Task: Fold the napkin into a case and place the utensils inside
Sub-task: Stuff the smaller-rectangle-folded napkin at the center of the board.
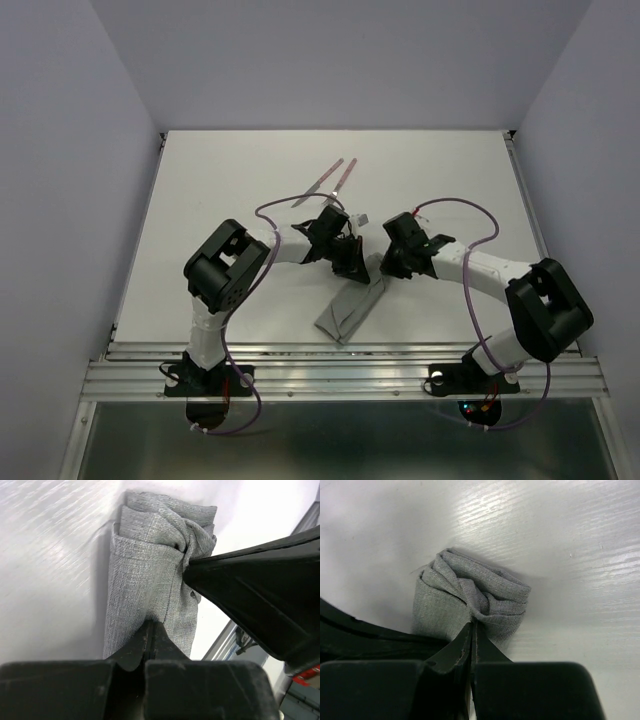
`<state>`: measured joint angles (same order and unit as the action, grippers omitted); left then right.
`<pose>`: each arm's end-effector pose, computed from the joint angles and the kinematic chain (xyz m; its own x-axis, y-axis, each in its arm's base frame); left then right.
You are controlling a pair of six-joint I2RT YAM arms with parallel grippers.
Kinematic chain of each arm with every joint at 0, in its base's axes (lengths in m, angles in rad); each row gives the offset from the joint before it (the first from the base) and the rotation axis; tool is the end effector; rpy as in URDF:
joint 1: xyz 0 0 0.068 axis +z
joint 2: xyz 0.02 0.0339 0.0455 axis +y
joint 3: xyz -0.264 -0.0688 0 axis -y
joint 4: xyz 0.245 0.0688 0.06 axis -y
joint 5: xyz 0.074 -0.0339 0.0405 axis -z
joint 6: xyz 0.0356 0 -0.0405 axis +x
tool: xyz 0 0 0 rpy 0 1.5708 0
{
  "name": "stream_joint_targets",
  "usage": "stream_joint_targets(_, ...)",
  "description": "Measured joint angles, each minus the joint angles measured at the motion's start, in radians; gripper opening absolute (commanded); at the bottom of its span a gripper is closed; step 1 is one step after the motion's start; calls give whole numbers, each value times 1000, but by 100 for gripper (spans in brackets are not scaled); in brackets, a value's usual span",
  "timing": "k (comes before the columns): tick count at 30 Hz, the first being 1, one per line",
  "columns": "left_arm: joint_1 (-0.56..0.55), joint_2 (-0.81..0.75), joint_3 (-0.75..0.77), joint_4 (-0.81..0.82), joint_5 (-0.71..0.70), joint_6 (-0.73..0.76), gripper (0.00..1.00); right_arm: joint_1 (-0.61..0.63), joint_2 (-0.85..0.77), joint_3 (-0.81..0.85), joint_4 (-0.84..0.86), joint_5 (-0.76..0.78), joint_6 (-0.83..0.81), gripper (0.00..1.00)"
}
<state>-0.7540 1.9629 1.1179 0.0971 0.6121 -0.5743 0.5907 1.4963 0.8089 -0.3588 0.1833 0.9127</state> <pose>0.2805 -0.2915 0.1439 -0.8874 0.2234 -0.4032 0.4589 0.5117 -0.7264 0.2381 0.1519 0.1733 -0.8129 0.3915 -0.4311 0.2802 0.9119 0.2998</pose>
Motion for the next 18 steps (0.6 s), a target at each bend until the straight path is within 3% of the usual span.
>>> stream_joint_targets(5, -1, 17, 1, 11, 15, 1, 0, 0, -45, 0, -8, 0, -12, 10)
stream_joint_targets(9, -1, 18, 1, 15, 18, 3, 0, 0, -66, 2, -20, 13, -22, 11)
stream_joint_targets(13, -1, 19, 1, 17, 20, 8, 0, 0, -53, 21, -46, 32, -30, 10)
stream_joint_targets(15, -2, 19, 1, 18, 20, 9, 0, 0, -37, 31, -48, 38, -33, 1)
stream_joint_targets(18, -2, 19, 1, 18, 21, 11, 0, 0, -18, 34, -51, 42, -37, 1)
